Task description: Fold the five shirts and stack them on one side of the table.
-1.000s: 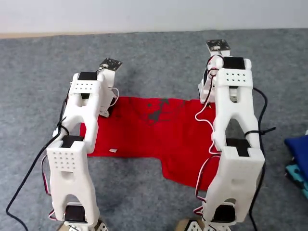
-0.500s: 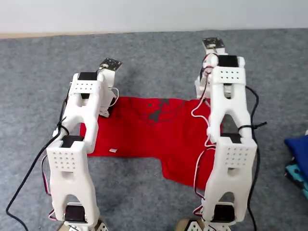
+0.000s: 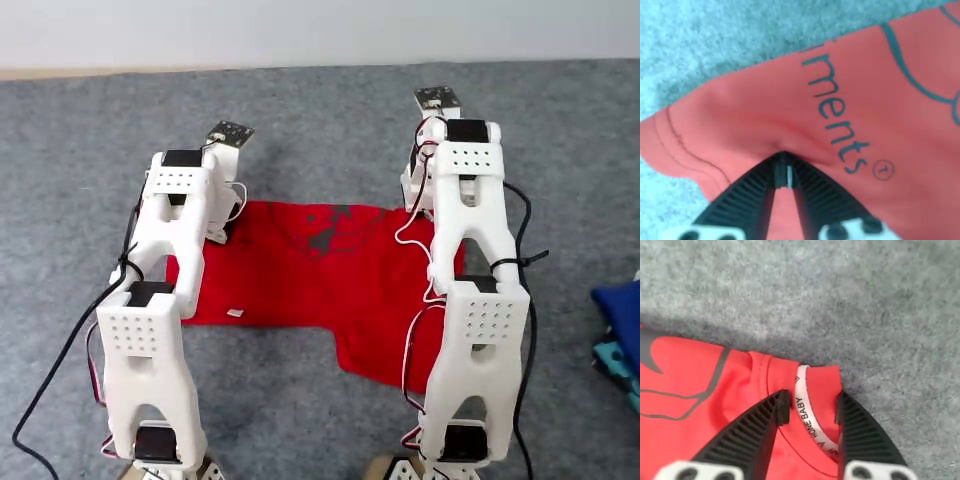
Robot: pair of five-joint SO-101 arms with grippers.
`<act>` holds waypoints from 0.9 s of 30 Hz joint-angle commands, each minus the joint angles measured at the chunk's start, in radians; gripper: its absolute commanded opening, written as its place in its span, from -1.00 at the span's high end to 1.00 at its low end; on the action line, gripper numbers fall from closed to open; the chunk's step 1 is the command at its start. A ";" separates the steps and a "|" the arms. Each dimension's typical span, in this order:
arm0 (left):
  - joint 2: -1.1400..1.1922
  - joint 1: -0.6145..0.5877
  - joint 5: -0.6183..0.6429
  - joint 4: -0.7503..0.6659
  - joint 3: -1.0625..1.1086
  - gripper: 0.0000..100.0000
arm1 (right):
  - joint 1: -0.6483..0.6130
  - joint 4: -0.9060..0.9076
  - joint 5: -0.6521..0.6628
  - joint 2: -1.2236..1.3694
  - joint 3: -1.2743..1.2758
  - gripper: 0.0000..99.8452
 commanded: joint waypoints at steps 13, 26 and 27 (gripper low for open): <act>-0.008 -0.003 -0.008 0.011 -0.031 0.99 | -0.059 0.124 -0.006 -0.021 -0.046 0.39; -0.008 -0.002 -0.008 0.011 -0.031 0.99 | -0.051 0.087 0.011 -0.010 -0.054 0.89; -0.008 -0.002 -0.008 0.011 -0.031 0.99 | -0.044 0.077 0.034 -0.010 -0.054 0.96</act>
